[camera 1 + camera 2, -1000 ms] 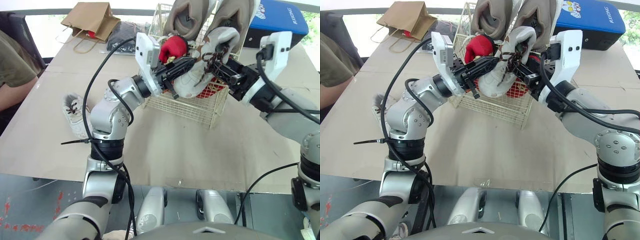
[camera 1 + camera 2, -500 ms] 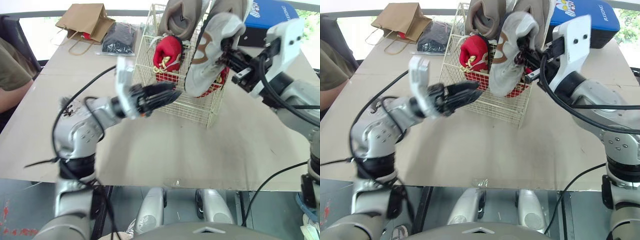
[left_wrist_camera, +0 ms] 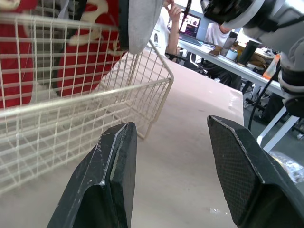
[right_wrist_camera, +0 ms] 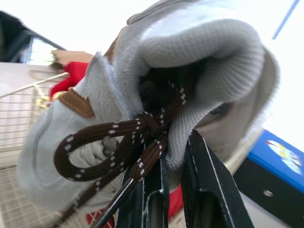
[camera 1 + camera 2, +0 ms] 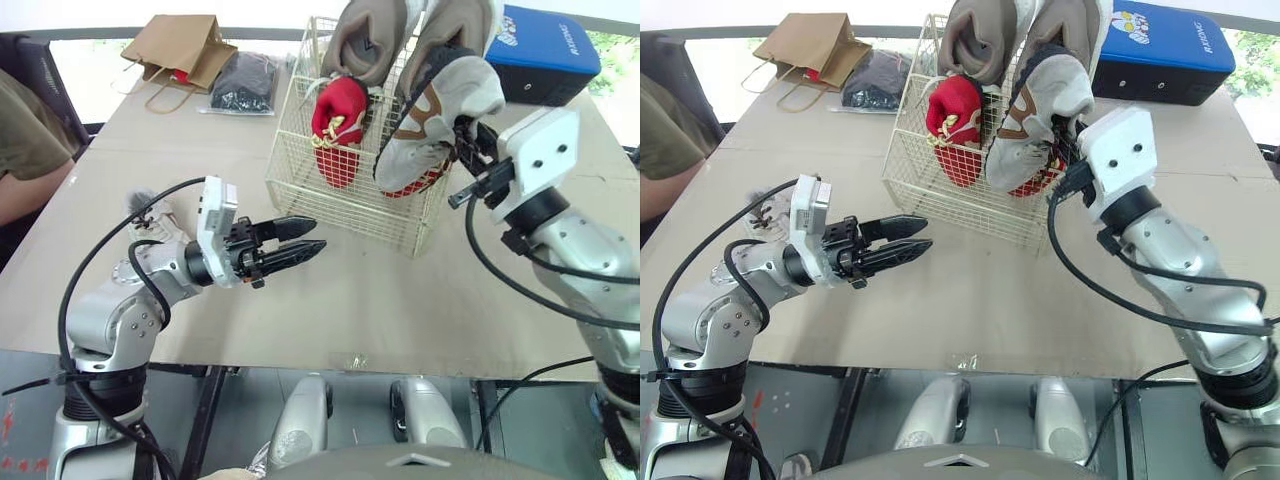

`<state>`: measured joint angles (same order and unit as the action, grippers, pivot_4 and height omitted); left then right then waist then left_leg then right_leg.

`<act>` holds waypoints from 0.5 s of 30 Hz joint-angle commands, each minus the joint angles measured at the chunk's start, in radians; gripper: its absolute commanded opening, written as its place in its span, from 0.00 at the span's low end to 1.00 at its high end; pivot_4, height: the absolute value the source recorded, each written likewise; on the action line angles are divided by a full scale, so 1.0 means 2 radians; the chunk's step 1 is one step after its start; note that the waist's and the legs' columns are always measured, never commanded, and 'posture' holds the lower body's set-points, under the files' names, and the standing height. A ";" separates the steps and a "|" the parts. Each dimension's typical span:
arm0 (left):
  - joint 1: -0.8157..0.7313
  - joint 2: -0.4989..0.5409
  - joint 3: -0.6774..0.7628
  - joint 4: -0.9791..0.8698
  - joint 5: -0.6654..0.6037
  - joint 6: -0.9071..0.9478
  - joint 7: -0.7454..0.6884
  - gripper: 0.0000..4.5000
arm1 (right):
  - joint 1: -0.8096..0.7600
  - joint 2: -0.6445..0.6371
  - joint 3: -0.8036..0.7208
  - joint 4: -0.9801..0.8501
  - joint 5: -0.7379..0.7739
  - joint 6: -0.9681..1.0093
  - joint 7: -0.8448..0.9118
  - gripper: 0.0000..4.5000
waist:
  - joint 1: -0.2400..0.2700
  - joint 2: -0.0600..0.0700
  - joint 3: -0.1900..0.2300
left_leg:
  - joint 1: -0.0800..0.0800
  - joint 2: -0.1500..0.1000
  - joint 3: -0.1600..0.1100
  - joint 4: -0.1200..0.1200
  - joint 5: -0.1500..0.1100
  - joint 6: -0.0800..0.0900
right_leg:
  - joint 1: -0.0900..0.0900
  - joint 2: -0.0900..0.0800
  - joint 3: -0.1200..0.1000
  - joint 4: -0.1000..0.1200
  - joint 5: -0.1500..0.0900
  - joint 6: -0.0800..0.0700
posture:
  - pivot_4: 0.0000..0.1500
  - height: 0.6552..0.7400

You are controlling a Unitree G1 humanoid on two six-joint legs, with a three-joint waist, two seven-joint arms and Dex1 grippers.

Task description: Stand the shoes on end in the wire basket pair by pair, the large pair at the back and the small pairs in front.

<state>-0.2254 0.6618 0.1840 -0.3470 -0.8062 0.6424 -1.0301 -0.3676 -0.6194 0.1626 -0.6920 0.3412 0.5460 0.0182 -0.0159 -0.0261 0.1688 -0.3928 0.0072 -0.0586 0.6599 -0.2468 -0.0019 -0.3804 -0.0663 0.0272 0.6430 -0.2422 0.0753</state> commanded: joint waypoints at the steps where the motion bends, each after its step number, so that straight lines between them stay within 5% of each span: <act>1: -0.004 0.006 -0.006 -0.011 0.007 -0.019 -0.012 0.58 | 0.020 0.003 0.044 0.041 -0.044 0.015 0.028 0.00 | -0.001 -0.001 0.000 | 0.001 0.000 0.000 0.000 0.000 0.000 | 0.001 0.000 0.000 0.000 0.000 0.000 | 1.00 1.00; 15: -0.020 0.002 -0.014 0.007 0.020 -0.032 -0.007 0.58 | -0.002 0.094 0.025 -0.027 -0.073 0.096 0.041 0.00 | -0.001 -0.001 -0.001 | 0.005 0.002 0.002 -0.005 0.000 0.000 | 0.001 0.001 0.002 0.000 -0.001 -0.002 | 1.00 1.00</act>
<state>-0.2518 0.6643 0.1545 -0.3194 -0.7665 0.5970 -1.0438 -0.3830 -0.4283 0.1919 -0.7790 0.2036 0.6714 0.0794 -0.0188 -0.0280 0.1669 -0.3837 0.0103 -0.0550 0.6502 -0.2468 -0.0020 -0.3784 -0.0637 0.0311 0.6428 -0.2435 0.0723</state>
